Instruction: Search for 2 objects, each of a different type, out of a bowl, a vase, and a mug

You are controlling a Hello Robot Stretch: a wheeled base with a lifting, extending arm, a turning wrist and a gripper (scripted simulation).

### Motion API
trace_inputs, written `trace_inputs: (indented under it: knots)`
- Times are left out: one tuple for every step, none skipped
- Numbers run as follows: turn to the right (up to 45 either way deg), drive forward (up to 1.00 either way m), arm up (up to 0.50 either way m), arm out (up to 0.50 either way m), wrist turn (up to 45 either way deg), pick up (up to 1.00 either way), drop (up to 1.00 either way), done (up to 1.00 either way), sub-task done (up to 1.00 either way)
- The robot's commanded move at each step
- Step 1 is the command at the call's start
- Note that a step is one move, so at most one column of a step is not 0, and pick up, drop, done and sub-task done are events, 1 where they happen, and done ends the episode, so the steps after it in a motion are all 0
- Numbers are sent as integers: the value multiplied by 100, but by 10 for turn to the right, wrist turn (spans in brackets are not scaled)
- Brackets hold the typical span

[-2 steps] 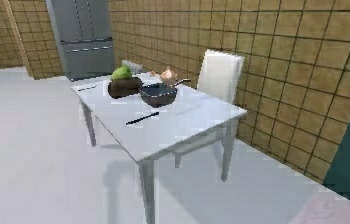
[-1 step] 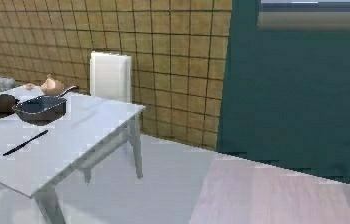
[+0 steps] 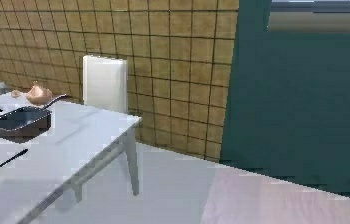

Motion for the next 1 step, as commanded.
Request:
trace_inputs:
  knots:
    - [150, 0, 0, 0, 0, 0, 0, 0, 0]
